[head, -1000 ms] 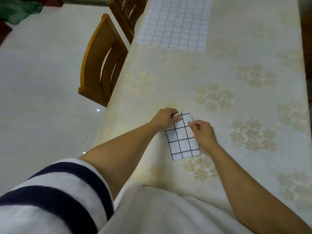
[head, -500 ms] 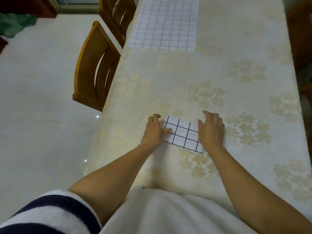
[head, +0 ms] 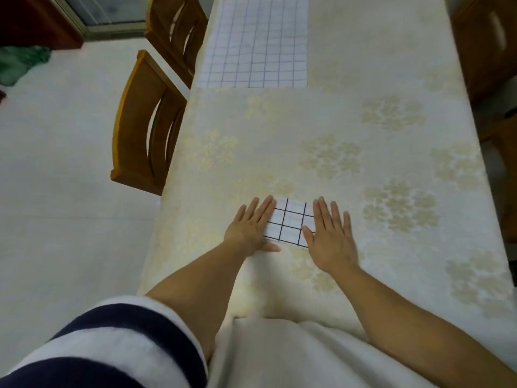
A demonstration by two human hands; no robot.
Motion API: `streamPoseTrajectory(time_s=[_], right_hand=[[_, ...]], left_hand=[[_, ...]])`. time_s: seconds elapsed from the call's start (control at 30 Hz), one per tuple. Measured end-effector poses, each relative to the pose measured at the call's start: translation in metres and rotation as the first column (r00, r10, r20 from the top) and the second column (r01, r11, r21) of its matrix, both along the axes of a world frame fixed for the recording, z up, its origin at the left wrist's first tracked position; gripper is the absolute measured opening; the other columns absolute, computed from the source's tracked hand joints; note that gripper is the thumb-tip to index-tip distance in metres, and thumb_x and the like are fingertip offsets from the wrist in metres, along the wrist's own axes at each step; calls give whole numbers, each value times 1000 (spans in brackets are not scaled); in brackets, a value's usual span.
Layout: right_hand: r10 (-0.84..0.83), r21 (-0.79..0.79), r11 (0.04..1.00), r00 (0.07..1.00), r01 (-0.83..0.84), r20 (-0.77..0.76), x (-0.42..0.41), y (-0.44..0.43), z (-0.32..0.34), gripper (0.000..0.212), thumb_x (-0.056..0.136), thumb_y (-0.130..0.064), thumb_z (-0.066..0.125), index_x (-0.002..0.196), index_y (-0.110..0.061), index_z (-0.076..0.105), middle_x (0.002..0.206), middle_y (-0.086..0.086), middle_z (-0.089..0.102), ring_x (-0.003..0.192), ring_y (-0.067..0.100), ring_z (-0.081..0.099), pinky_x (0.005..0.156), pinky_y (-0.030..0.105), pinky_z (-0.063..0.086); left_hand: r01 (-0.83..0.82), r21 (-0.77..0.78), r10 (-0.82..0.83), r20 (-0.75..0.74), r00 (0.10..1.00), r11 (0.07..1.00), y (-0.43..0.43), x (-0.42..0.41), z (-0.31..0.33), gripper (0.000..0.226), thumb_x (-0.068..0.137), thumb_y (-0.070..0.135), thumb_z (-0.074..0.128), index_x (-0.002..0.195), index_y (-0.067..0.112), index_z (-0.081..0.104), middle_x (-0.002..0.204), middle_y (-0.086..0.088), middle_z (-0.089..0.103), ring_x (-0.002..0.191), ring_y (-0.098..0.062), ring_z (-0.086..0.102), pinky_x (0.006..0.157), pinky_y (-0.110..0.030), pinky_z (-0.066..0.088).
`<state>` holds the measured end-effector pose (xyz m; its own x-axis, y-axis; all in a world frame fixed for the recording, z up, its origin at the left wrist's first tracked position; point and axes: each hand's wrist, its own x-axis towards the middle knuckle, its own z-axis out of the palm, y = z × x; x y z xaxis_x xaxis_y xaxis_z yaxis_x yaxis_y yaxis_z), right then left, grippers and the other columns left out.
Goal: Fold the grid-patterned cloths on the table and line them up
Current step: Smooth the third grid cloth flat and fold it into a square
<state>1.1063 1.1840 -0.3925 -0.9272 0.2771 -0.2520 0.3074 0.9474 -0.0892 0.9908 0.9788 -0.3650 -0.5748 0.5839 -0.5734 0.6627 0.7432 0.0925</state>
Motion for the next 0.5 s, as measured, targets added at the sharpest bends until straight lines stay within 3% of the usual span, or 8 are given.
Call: streamPoseTrajectory(time_s=[0.1,0.17,0.23,0.3,0.37,0.43,0.5], right_hand=[[-30,7,1000,999,30,34,5,8,2,73,99,-61,-3,156,-18,-15,164,-2,-20,151,22,-20,123,49,-3],[-48,-17,999,998,48,30,4,8,6,71,99,-59,-5,156,-18,-15,164,-2,-20,151,25,-19,123,50,-3],[-74,-39,997,996,72,-56,-6,2,13,65,102,-51,2,158,-18,-7,165,-2,-12,153,27,-12,123,49,-1],[-44,-48,998,993,39,-112,-24,-14,22,62,104,-41,14,158,-15,-1,166,0,-6,153,28,-6,123,48,1],[19,-72,997,998,-24,-61,-42,-34,20,66,104,-34,25,158,-14,-7,165,3,-14,152,28,-14,124,47,-2],[29,-88,996,999,-27,16,-46,-44,12,71,103,-33,30,157,-13,-12,163,4,-22,150,26,-20,123,48,-6],[39,-58,998,999,-38,24,-35,-37,5,65,106,-36,23,157,-13,-9,164,4,-19,151,25,-17,124,48,-2]], left_hand=[[26,-9,-26,-13,1000,1000,-12,-5,4,111,79,90,19,155,25,-29,161,10,-35,152,-20,-25,125,-44,-8],[-24,131,26,-13,1000,991,-14,-8,8,96,83,83,5,157,29,-23,164,10,-27,154,-20,-20,125,-41,-6],[-68,316,98,-80,992,946,-8,-9,11,77,97,69,7,160,29,-13,168,8,-17,155,-19,-15,126,-36,-4],[-47,396,90,-92,992,917,9,-6,10,63,108,46,15,162,23,-6,169,6,-10,156,-19,-9,127,-35,-1],[-28,328,44,-42,998,944,32,1,4,63,110,34,24,161,18,-8,169,2,-12,156,-21,-11,127,-36,-1],[-28,228,31,-9,999,973,46,7,-3,69,109,35,29,160,16,-13,167,1,-19,155,-21,-16,127,-36,-4],[-41,221,45,-15,999,974,44,10,-11,64,110,36,20,160,17,-16,164,4,-26,154,-19,-19,127,-37,-4]])
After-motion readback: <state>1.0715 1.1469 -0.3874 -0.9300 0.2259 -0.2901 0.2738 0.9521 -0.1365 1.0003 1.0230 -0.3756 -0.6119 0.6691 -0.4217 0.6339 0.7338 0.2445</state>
